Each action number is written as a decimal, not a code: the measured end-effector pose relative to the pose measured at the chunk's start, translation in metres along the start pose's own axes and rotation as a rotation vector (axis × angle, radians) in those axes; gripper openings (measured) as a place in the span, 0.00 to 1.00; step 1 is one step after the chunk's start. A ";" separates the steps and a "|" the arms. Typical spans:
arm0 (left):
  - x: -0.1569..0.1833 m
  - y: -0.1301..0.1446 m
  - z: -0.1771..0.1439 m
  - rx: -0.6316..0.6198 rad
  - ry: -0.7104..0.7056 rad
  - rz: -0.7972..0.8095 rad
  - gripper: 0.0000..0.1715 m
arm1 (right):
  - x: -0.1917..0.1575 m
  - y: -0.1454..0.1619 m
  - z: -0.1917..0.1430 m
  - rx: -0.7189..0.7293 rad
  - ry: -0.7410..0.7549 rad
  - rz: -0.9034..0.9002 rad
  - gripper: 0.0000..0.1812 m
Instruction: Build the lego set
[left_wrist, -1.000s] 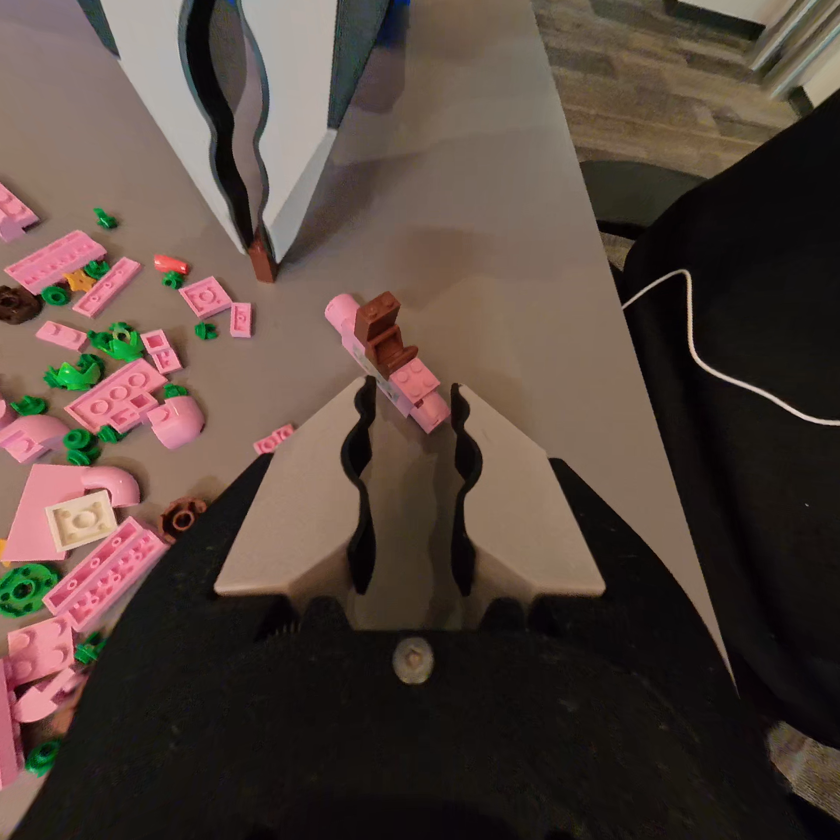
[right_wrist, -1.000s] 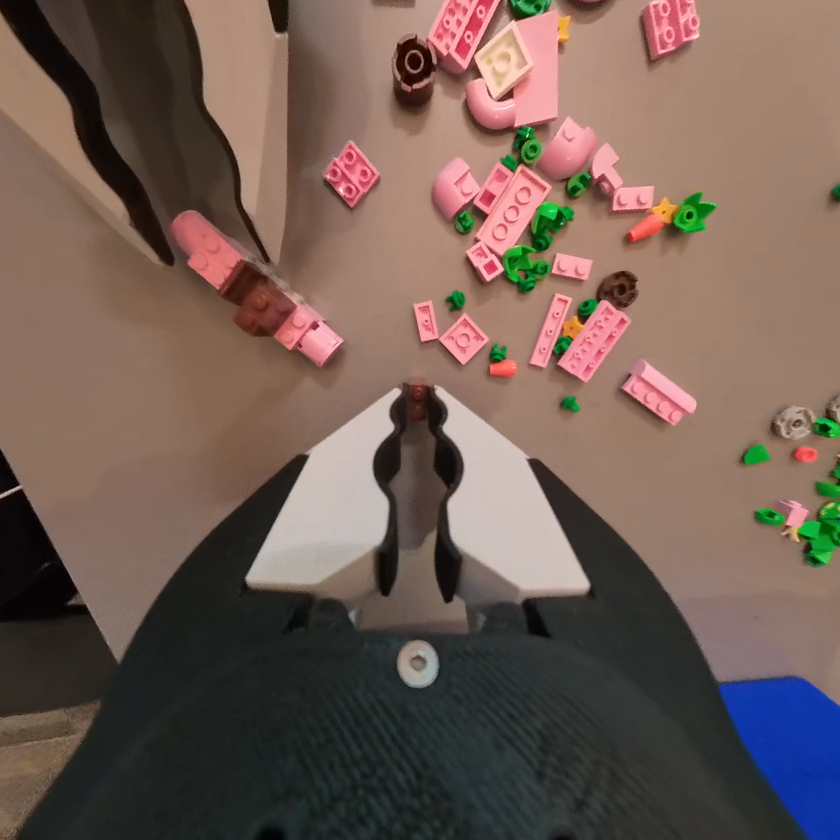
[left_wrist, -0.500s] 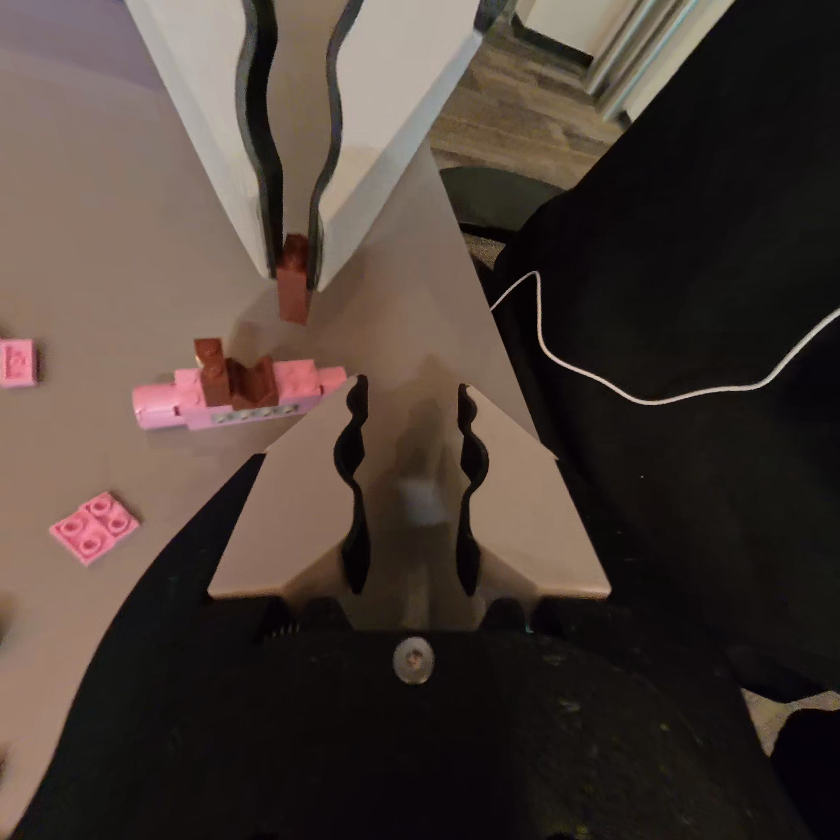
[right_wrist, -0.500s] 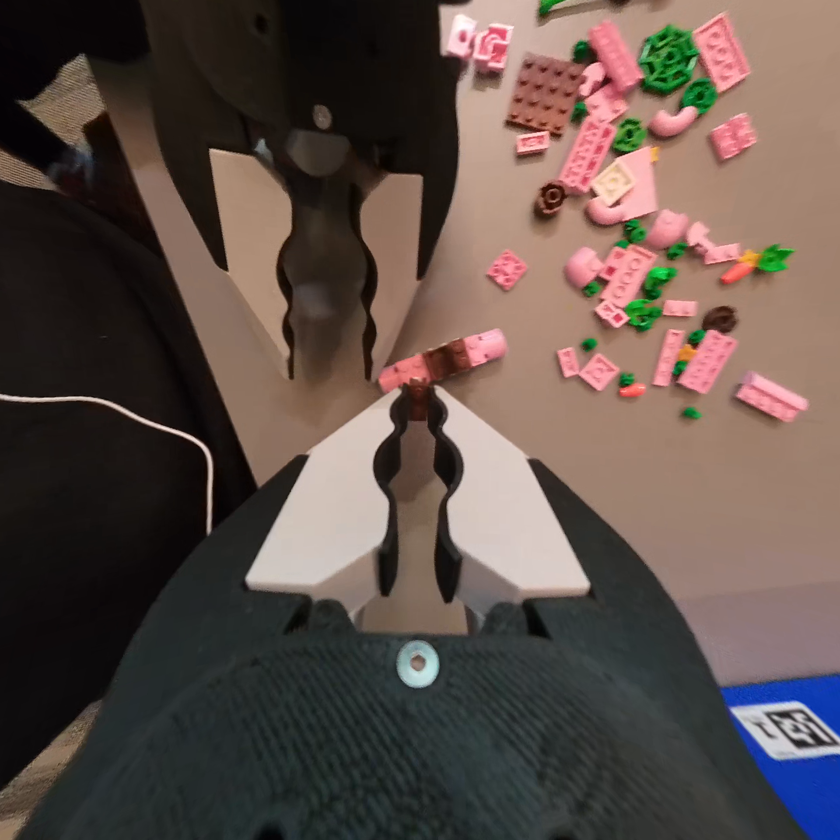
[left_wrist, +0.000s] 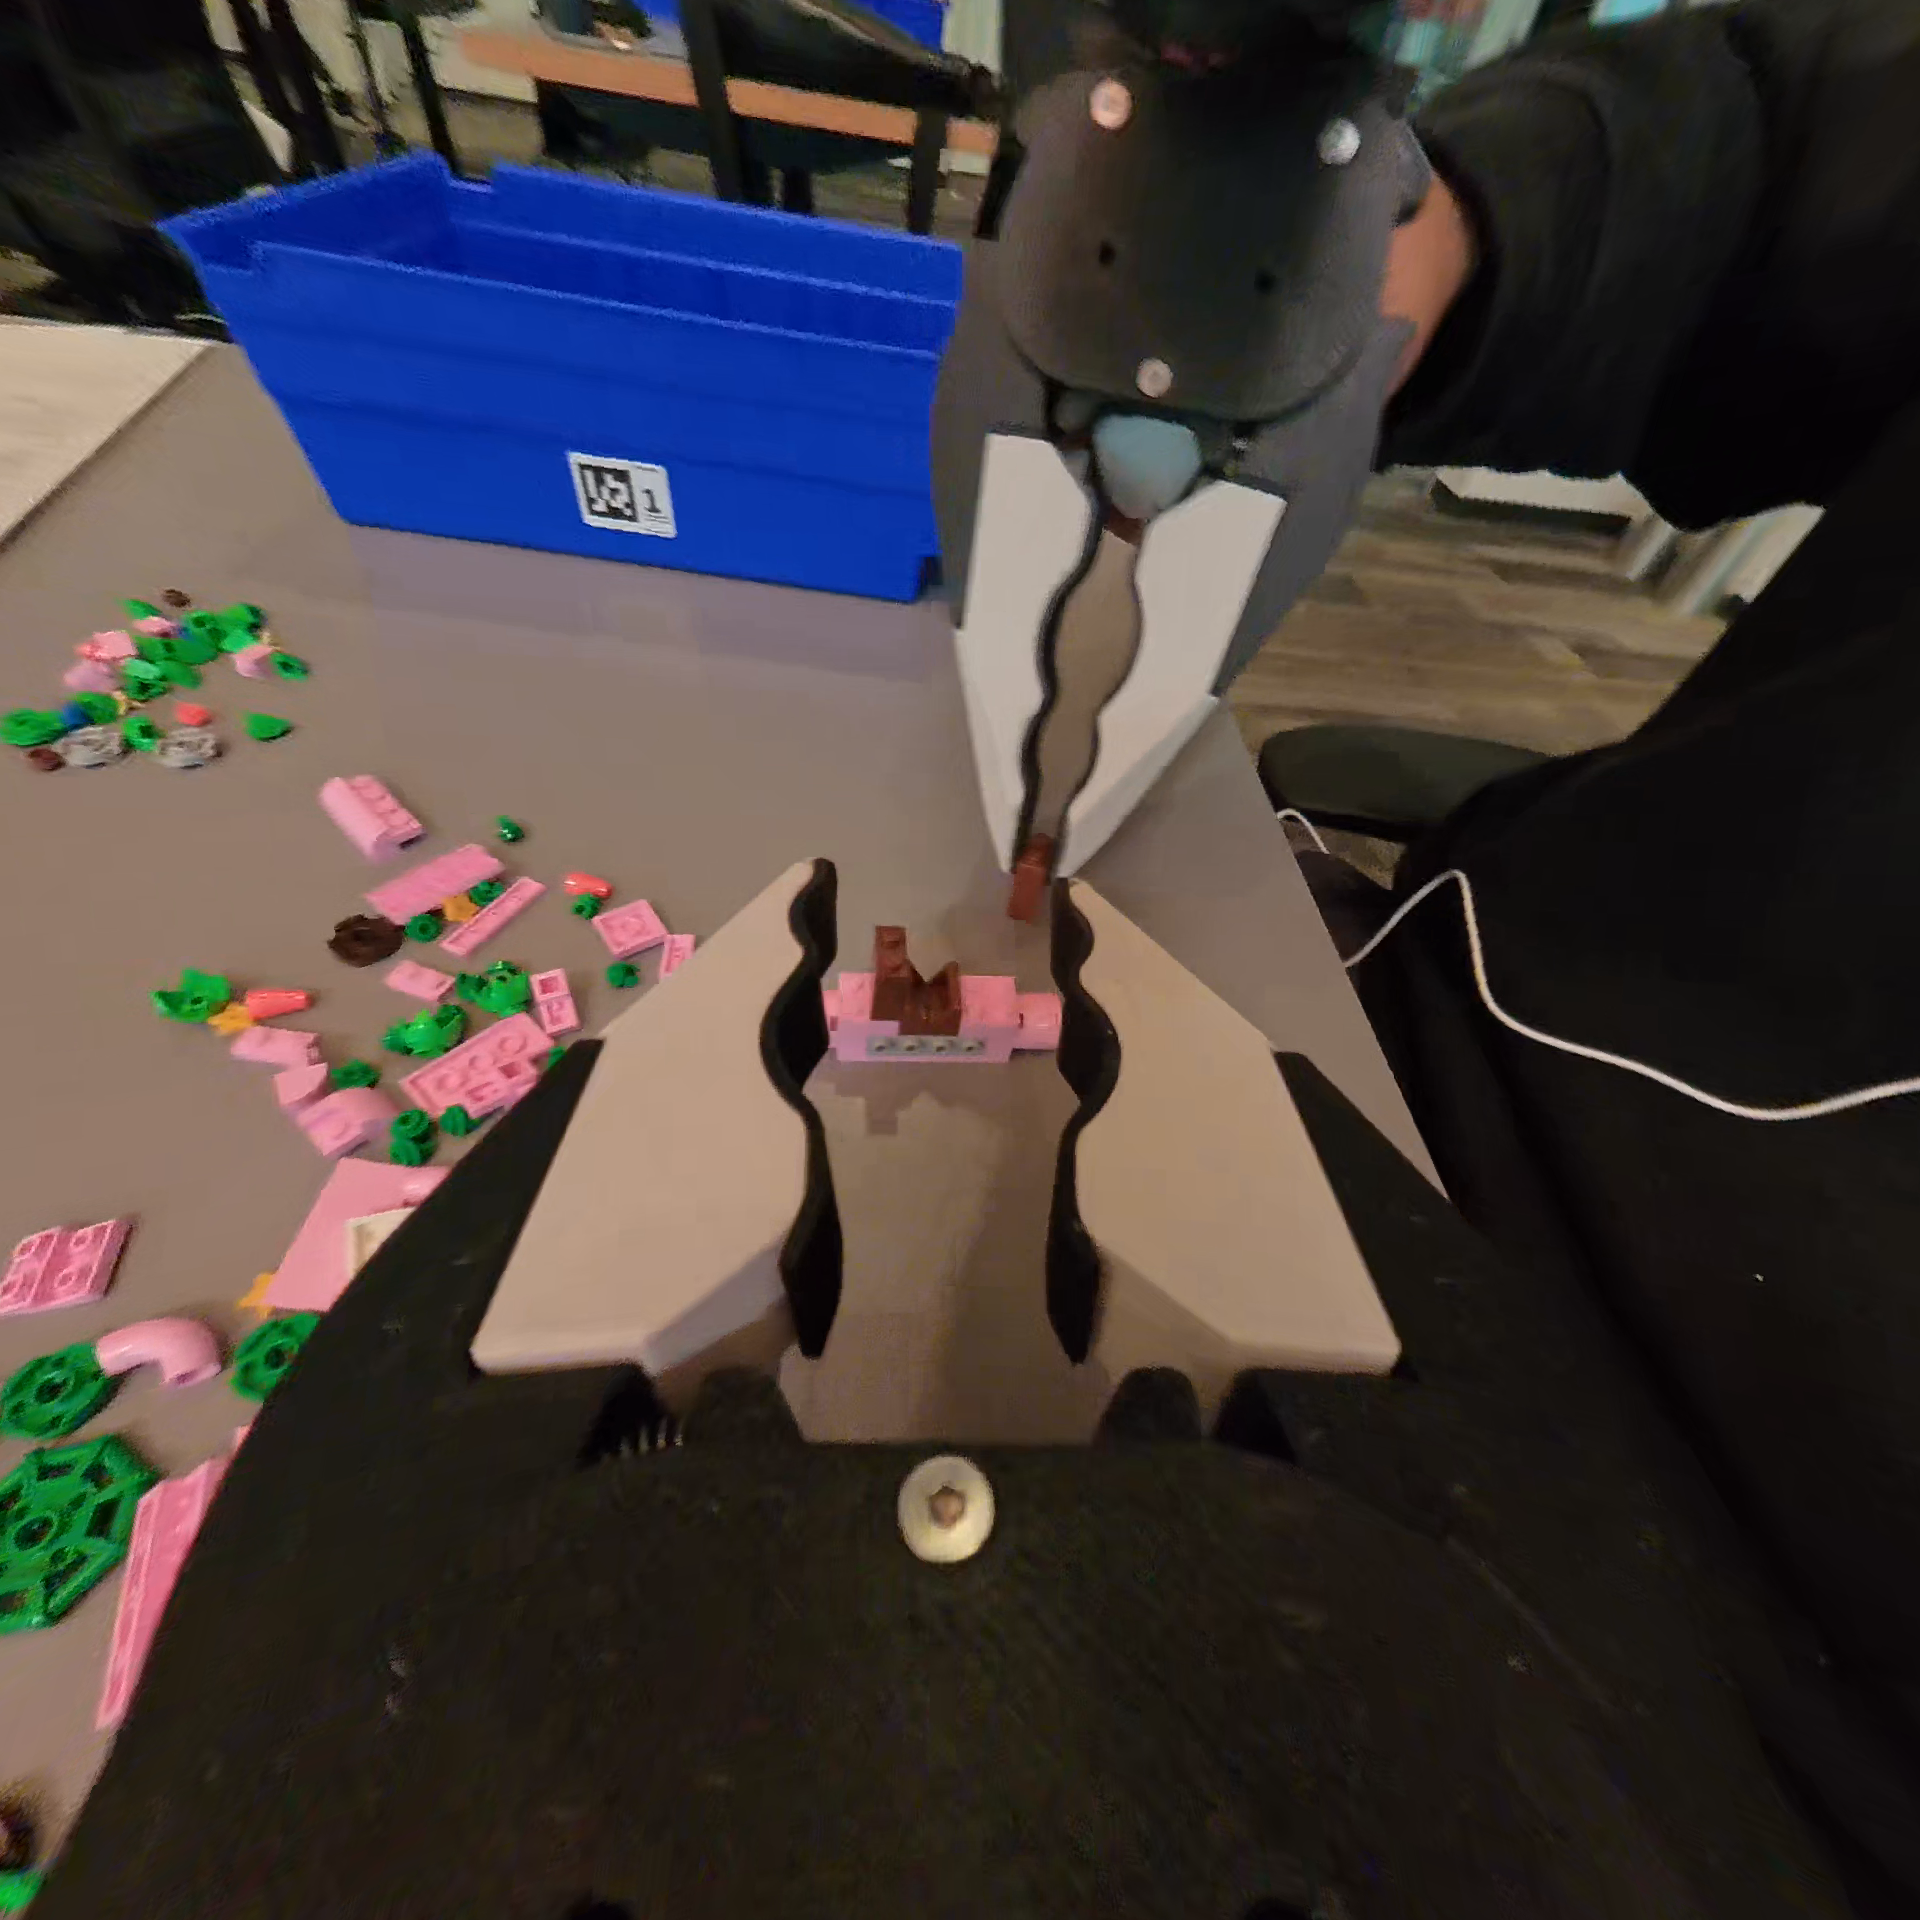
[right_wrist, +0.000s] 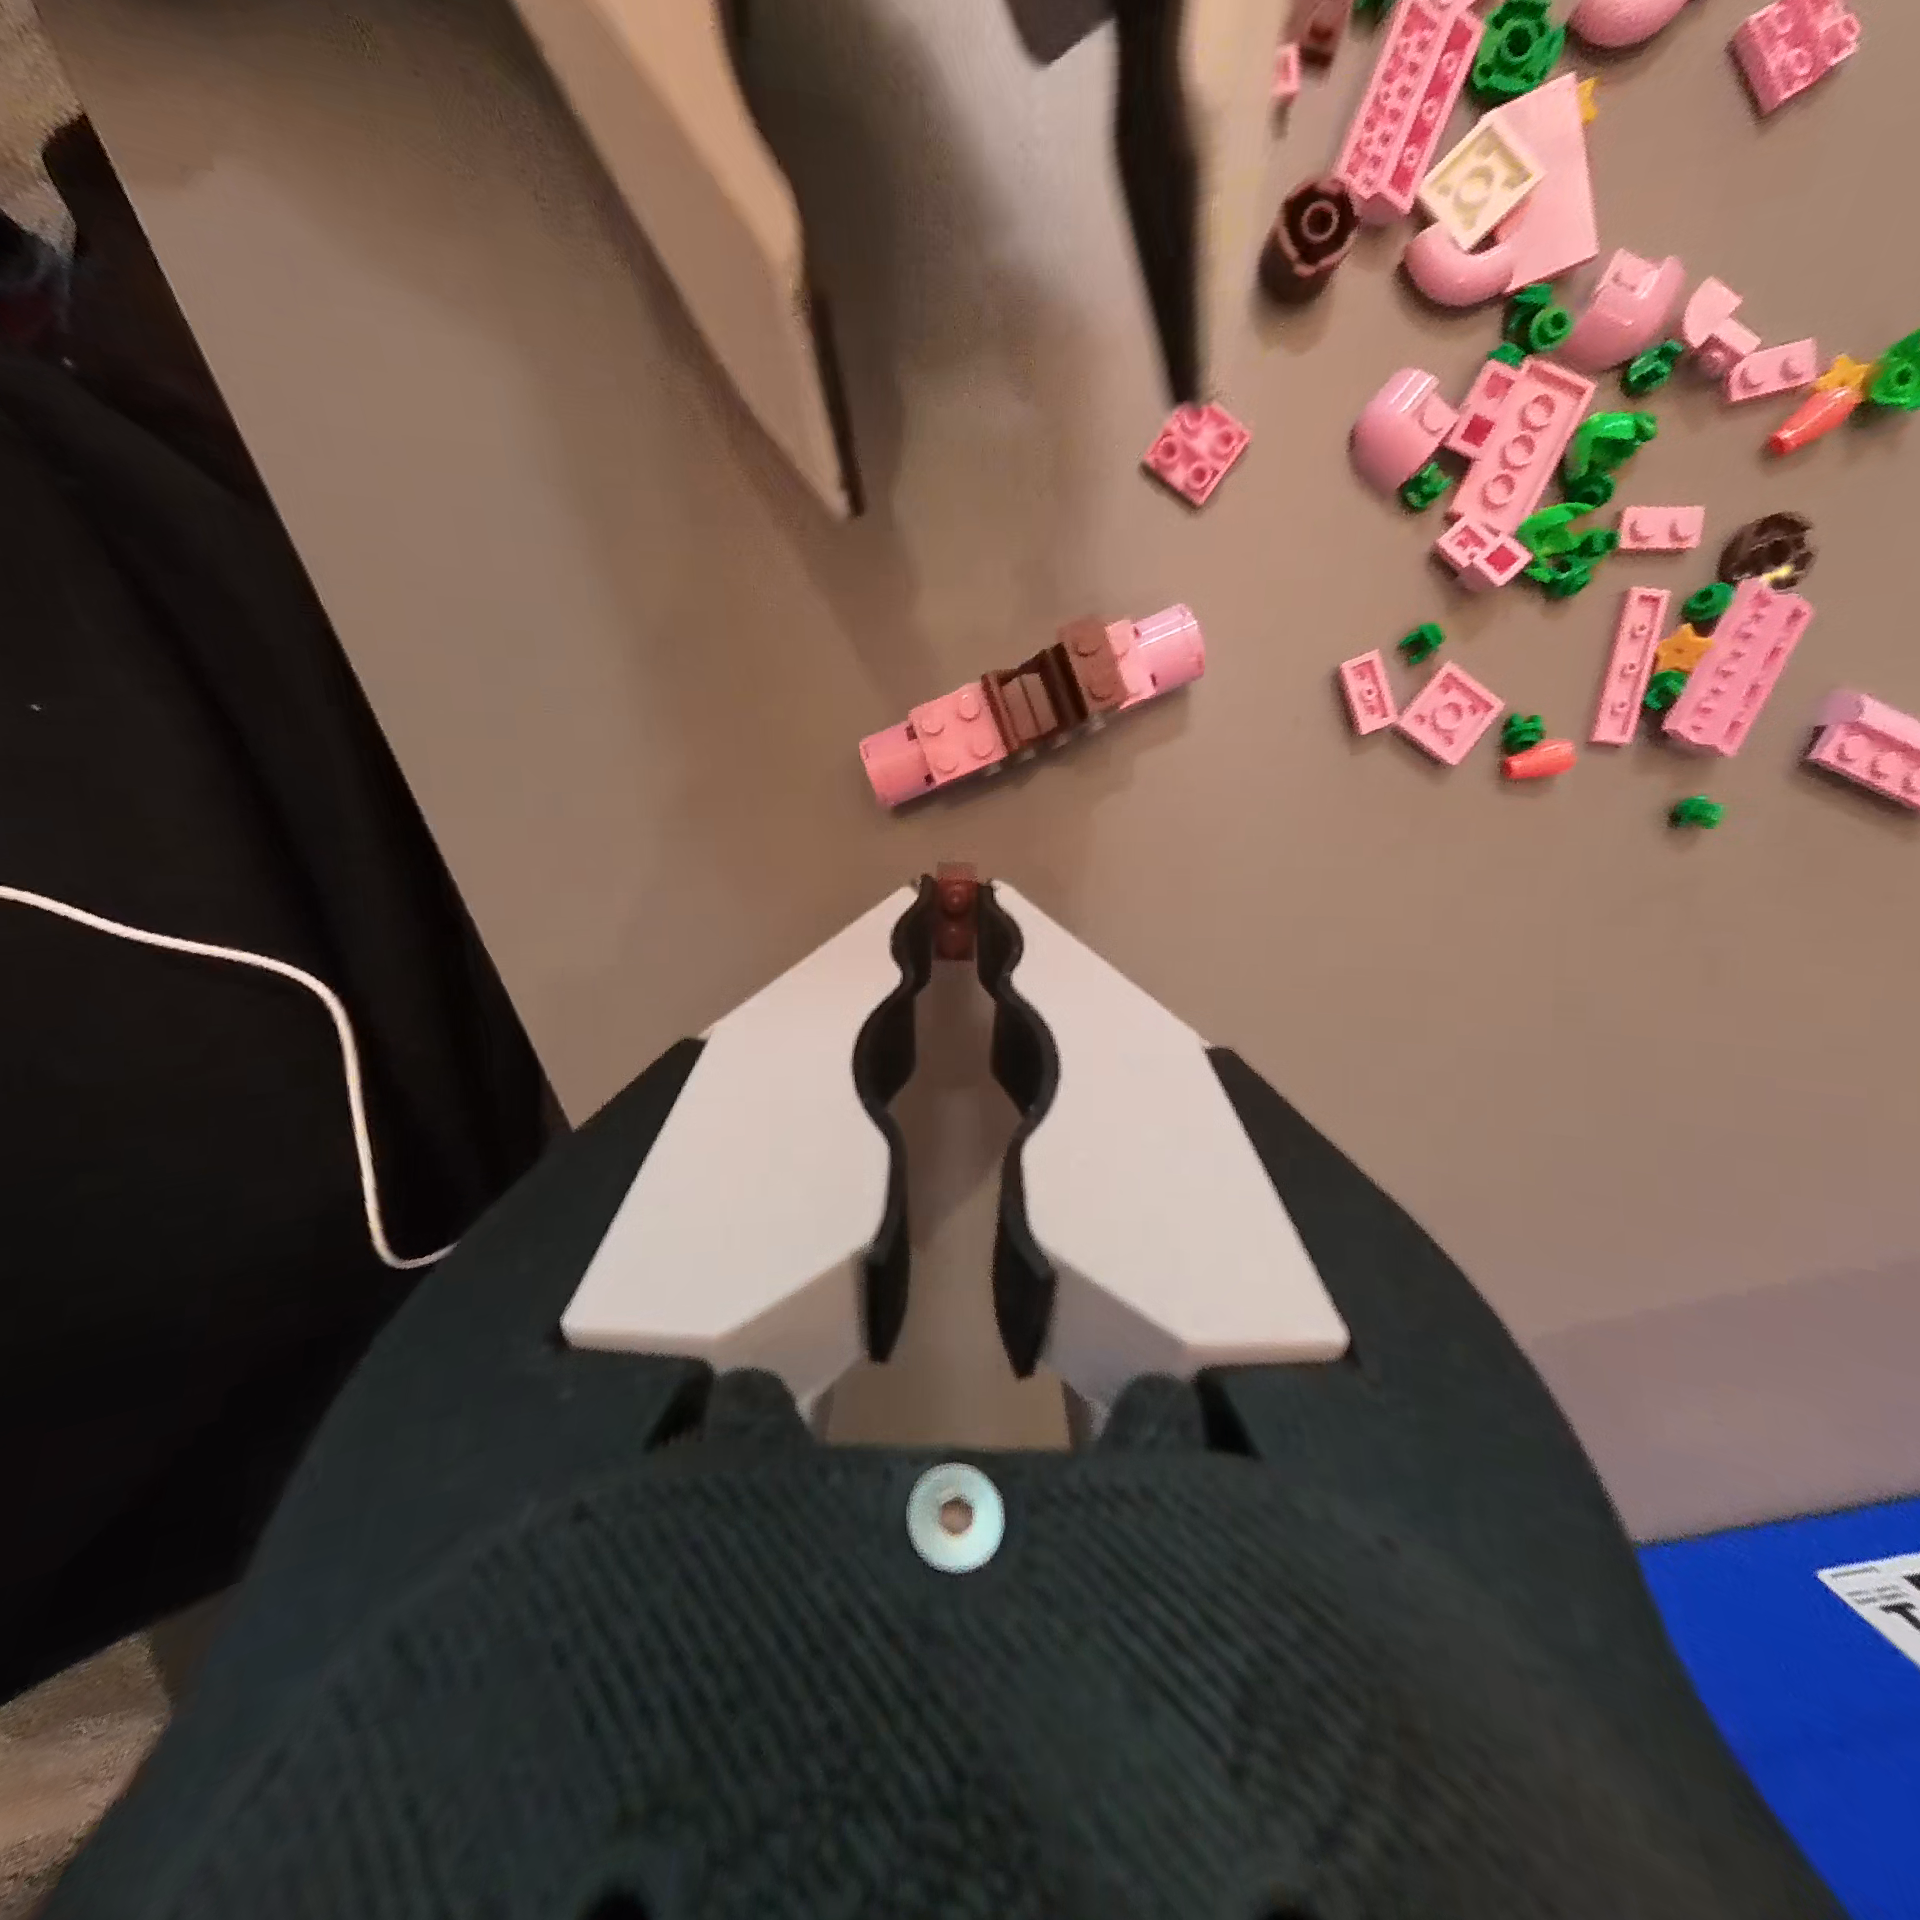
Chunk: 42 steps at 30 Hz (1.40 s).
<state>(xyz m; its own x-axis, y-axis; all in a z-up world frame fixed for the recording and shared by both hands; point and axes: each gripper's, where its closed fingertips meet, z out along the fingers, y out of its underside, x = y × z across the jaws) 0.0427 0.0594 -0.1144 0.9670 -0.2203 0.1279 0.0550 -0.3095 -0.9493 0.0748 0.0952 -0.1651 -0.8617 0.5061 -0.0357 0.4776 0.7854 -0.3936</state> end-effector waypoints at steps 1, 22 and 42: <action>-0.002 0.000 0.000 0.005 -0.008 -0.010 0.25 | -0.002 0.001 0.000 -0.002 0.010 -0.011 0.03; -0.028 0.021 0.003 -0.152 -0.155 0.100 0.43 | 0.011 0.030 0.003 -0.013 0.146 -0.025 0.03; -0.045 0.019 -0.009 -0.051 -0.056 0.023 0.44 | 0.013 0.023 0.015 0.161 0.164 0.104 0.04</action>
<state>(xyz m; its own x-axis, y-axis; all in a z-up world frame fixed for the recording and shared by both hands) -0.0019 0.0548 -0.1351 0.9804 -0.1759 0.0888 0.0216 -0.3519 -0.9358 0.0716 0.1145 -0.1883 -0.7637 0.6427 0.0610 0.5176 0.6660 -0.5372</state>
